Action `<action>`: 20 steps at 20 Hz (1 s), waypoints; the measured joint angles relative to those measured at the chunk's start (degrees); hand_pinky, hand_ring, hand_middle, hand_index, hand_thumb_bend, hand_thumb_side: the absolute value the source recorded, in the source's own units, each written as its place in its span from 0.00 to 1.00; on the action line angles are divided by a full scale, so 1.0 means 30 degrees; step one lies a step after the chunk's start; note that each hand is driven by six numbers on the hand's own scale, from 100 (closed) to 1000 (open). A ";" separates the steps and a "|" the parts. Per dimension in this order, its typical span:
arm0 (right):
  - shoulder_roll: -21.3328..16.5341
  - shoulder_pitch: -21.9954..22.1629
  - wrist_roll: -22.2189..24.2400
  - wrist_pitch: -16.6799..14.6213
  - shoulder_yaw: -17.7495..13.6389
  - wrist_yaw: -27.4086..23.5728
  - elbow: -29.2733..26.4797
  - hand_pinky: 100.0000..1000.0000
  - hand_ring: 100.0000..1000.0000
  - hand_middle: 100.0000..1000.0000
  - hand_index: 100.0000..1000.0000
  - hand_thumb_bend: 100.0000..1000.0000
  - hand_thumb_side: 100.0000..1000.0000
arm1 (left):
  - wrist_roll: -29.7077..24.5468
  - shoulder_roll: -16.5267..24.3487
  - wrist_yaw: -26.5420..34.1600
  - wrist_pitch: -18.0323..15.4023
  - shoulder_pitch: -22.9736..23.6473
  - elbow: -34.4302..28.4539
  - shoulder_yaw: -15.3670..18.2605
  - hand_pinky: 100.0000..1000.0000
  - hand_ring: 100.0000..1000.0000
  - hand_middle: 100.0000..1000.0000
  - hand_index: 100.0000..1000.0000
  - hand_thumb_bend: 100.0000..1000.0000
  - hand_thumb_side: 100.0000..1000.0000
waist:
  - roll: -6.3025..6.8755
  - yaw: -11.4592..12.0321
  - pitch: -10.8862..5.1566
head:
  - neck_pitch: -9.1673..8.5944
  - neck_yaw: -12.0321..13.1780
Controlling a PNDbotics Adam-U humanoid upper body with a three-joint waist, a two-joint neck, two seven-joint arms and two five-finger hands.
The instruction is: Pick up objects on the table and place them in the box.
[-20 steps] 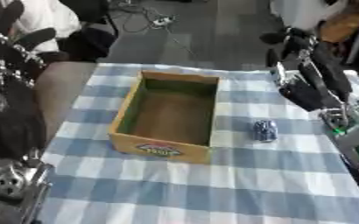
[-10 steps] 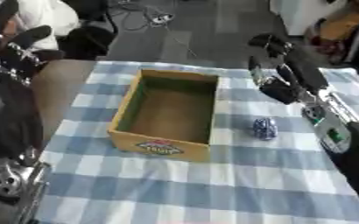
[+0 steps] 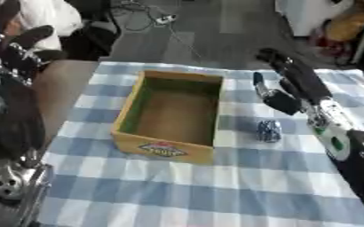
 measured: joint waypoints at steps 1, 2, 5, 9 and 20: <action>-0.0003 0.0009 0.0282 -0.0048 -0.0001 0.0230 0.0055 0.86 0.87 0.92 0.91 0.00 1.00 | 0.0000 0.0000 0.0000 0.0000 0.0000 0.0000 0.0000 0.57 0.69 0.91 1.00 0.23 1.00 | 0.0000 -0.0011 0.0000 | 0.0002 0.0034; -0.0004 0.0045 0.0536 -0.0115 -0.0001 0.0471 0.0115 0.86 0.87 0.92 0.91 0.00 1.00 | 0.0000 0.0000 0.0000 0.0001 0.0000 0.0000 0.0000 0.57 0.69 0.91 1.00 0.23 1.00 | 0.0000 -0.0011 0.0000 | 0.0004 0.0041; -0.0009 0.0248 0.1045 -0.0348 -0.0006 0.1095 0.0307 0.88 0.87 0.93 0.92 0.01 1.00 | -0.0001 0.0000 0.0000 0.0005 0.0000 0.0000 0.0000 0.57 0.69 0.91 1.00 0.23 1.00 | 0.0005 -0.0020 0.0000 | 0.0005 0.0046; -0.0012 0.0495 0.1507 -0.0709 -0.0004 0.1746 0.0630 0.89 0.86 0.92 0.93 0.02 1.00 | -0.0030 0.0000 0.0000 0.0035 0.0001 0.0000 0.0000 0.57 0.69 0.91 1.00 0.23 1.00 | 0.0016 -0.0031 0.0000 | 0.0005 0.0052; -0.0109 0.0498 0.2088 -0.1709 0.0099 0.2520 0.1342 0.87 0.85 0.91 0.94 0.01 1.00 | -0.0067 0.0000 0.0000 0.0076 0.0002 0.0000 -0.0004 0.57 0.69 0.91 1.00 0.23 1.00 | 0.0055 -0.0116 0.0008 | 0.0005 0.0056</action>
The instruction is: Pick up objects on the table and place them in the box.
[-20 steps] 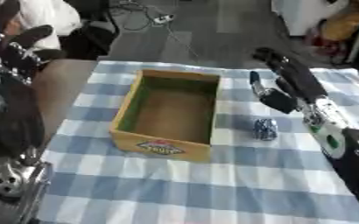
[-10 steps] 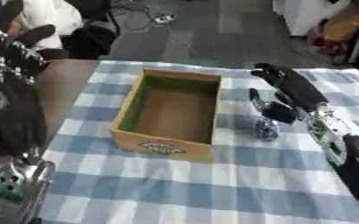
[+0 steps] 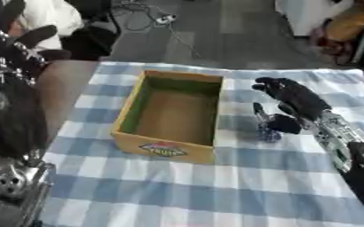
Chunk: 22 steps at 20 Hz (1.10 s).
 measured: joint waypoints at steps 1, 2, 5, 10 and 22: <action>0.0000 0.0001 0.0004 -0.0018 -0.0002 -0.0001 0.0077 0.85 0.85 0.89 0.94 0.04 1.00 | 0.0000 0.0000 0.0000 0.0000 0.0000 0.0000 -0.0001 0.57 0.69 0.91 1.00 0.23 1.00 | 0.0005 0.0000 0.0001 | 0.0000 0.0000; 0.0000 0.0002 0.0005 -0.0079 -0.0002 -0.0013 0.0143 0.85 0.84 0.89 0.94 0.04 1.00 | 0.0000 0.0000 0.0000 0.0000 0.0000 0.0000 -0.0001 0.57 0.69 0.91 1.00 0.23 1.00 | 0.0006 -0.0001 0.0002 | 0.0000 0.0001; 0.0000 0.0004 0.0041 -0.0348 0.0002 -0.0018 0.0346 0.87 0.86 0.89 0.94 0.19 1.00 | -0.0001 0.0000 0.0000 0.0001 0.0000 0.0000 -0.0005 0.57 0.69 0.91 1.00 0.23 1.00 | 0.0006 -0.0001 0.0002 | 0.0000 0.0006; 0.0001 0.0004 0.0060 -0.0661 -0.0138 0.0524 0.0787 0.88 0.86 0.90 0.95 0.25 1.00 | -0.0001 0.0000 0.0000 0.0001 0.0000 0.0000 -0.0058 0.57 0.69 0.91 1.00 0.23 1.00 | 0.0008 -0.0001 0.0002 | 0.0000 0.0009; 0.0088 0.0000 -0.0669 -0.0755 -0.0444 0.1497 0.1530 0.87 0.85 0.89 0.94 0.19 1.00 | -0.0002 0.0000 0.0000 0.0004 -0.0002 0.0000 -0.0107 0.57 0.69 0.91 1.00 0.23 1.00 | 0.0018 0.0004 0.0056 | -0.0002 0.0012</action>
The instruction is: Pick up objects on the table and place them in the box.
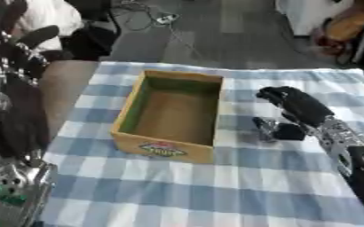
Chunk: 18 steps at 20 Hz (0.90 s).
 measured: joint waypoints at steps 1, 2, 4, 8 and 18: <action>0.0072 0.0000 -0.0018 0.0010 -0.0021 0.0047 0.0082 0.86 0.85 0.90 0.95 0.19 1.00 | -0.0001 0.0000 0.0000 0.0001 -0.0002 0.0000 -0.0001 0.57 0.69 0.91 1.00 0.23 1.00 | 0.0007 0.0012 0.0002 | -0.0001 0.0000; 0.0132 0.0001 -0.0040 0.0020 -0.0026 0.0110 0.0167 0.84 0.85 0.90 0.95 0.19 1.00 | -0.0001 0.0000 0.0000 0.0001 -0.0013 0.0000 -0.0002 0.57 0.69 0.91 1.00 0.23 1.00 | 0.0019 0.0038 0.0016 | -0.0008 0.0000; 0.0297 0.0007 -0.0119 0.0022 -0.0086 0.0245 0.0382 0.83 0.85 0.92 0.96 0.19 1.00 | -0.0001 0.0000 0.0000 0.0001 -0.0089 0.0000 -0.0003 0.57 0.69 0.91 1.00 0.23 1.00 | 0.0046 0.0099 0.0112 | -0.0028 0.0000; 0.0522 0.0018 -0.0281 0.0064 -0.0231 0.0524 0.0811 0.82 0.84 0.92 0.96 0.16 1.00 | -0.0001 -0.0008 0.0000 0.0000 -0.0118 0.0000 -0.0004 0.57 0.69 0.91 1.00 0.23 1.00 | 0.0047 0.0165 0.0182 | -0.0040 0.0000; 0.0737 0.0101 -0.0408 0.0059 -0.0386 0.1357 0.1467 0.84 0.86 0.94 0.97 0.14 1.00 | -0.0016 -0.0112 0.0012 -0.0015 -0.0416 0.0000 -0.0038 0.57 0.70 0.92 1.00 0.24 1.00 | 0.0036 0.0376 0.0473 | -0.0363 0.0000</action>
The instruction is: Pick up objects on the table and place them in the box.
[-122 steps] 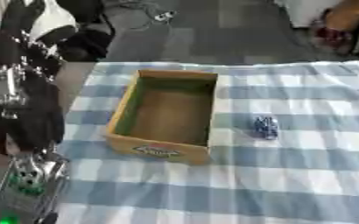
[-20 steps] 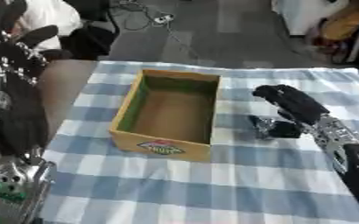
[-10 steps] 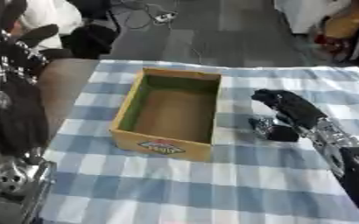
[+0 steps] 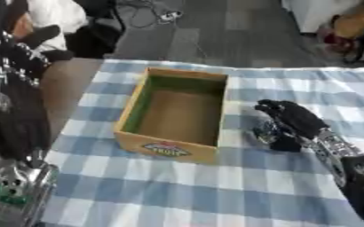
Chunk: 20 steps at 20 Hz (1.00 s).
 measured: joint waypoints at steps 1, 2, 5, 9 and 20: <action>0.0017 -0.0007 -0.0017 0.0017 -0.0024 0.0078 0.0047 0.84 0.86 0.94 0.97 0.14 1.00 | 0.0000 -0.0002 0.0002 0.0000 -0.0007 0.0000 -0.0023 0.57 0.70 0.92 1.00 0.24 1.00 | -0.0001 0.0040 0.0030 | -0.0009 0.0000; 0.0018 -0.0033 -0.0044 0.0045 -0.0081 0.0166 0.0106 0.84 0.86 0.94 0.97 0.13 1.00 | 0.0000 -0.0003 0.0003 0.0000 -0.0010 0.0000 -0.0037 0.57 0.70 0.92 1.00 0.24 1.00 | -0.0009 0.0074 0.0062 | -0.0024 0.0000; 0.0018 -0.0132 -0.0107 0.0140 -0.0246 0.0379 0.0253 0.83 0.86 0.94 0.98 0.10 1.00 | -0.0001 -0.0011 0.0005 -0.0002 -0.0025 0.0000 -0.0075 0.57 0.70 0.92 1.00 0.24 1.00 | -0.0080 0.0091 0.0170 | -0.0163 0.0000; 0.0011 -0.0302 -0.0126 0.0325 -0.0457 0.0637 0.0426 0.83 0.87 0.95 0.98 0.08 1.00 | -0.0002 -0.0011 0.0010 -0.0003 -0.0064 0.0000 -0.0078 0.57 0.70 0.92 1.00 0.24 1.00 | -0.0099 0.0117 0.0260 | -0.0321 0.0001; -0.0088 -0.0596 -0.1096 0.1082 -0.0968 0.0795 0.0854 0.35 0.79 0.92 0.96 0.16 1.00 | -0.0083 -0.0012 0.0021 0.0079 -0.0096 0.0000 -0.0078 0.57 0.70 0.92 1.00 0.24 1.00 | -0.0104 0.0125 0.0348 | -0.0407 0.0126</action>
